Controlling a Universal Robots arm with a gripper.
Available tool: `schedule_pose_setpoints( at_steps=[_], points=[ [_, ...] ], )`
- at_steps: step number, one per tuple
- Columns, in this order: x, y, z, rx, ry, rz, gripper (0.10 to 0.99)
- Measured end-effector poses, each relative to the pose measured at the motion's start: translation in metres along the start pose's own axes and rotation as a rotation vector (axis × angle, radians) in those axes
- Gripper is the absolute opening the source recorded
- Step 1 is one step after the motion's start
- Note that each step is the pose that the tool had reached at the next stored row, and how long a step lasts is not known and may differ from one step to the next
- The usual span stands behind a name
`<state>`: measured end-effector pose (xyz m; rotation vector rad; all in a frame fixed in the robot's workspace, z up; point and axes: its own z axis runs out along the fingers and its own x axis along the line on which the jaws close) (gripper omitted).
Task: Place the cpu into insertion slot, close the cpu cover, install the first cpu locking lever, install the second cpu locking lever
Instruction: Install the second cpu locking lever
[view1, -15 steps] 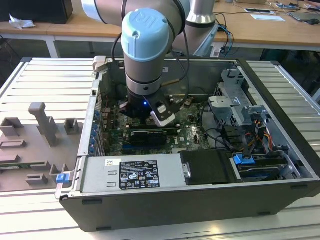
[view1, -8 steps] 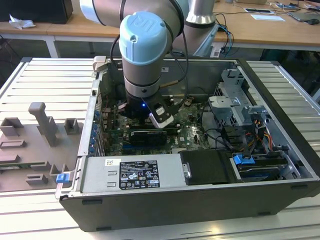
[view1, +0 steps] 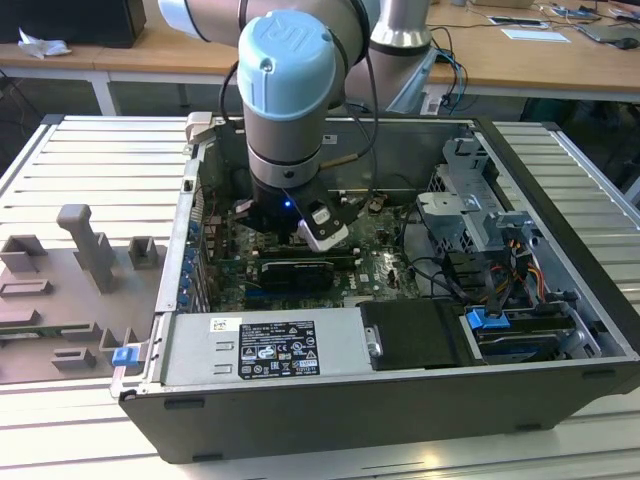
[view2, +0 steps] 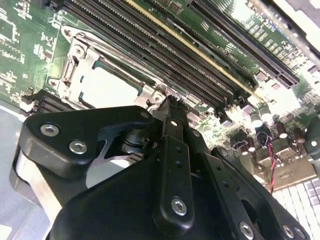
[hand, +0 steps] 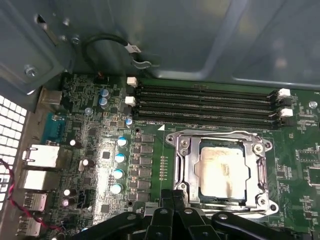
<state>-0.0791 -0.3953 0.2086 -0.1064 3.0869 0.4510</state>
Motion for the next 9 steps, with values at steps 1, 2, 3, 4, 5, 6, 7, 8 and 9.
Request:
schedule_pose_setpoints(
  at_steps=[1, 2, 3, 4, 5, 6, 7, 8, 9],
  points=[
    [0.0000, 0.0004, -0.0013, 0.000, 0.0000, 0.000, 0.106],
    [-0.0001, 0.0011, -0.0038, 0.000, 0.0001, 0.000, 0.106],
    [-0.0002, 0.0020, -0.0069, 0.000, 0.0001, 0.000, 0.106],
    [-0.0003, 0.0029, -0.0093, 0.000, 0.0001, 0.000, 0.106],
    [-0.0004, 0.0038, -0.0116, 0.000, 0.0002, 0.000, 0.106],
    [-0.0005, 0.0048, -0.0145, 0.000, 0.0002, 0.000, 0.106],
    [-0.0006, 0.0056, -0.0169, 0.000, 0.0001, 0.000, 0.106],
    [-0.0006, 0.0063, -0.0192, 0.000, 0.0001, 0.000, 0.106],
    [-0.0007, 0.0069, -0.0212, 0.000, 0.0001, 0.000, 0.106]
  ],
)
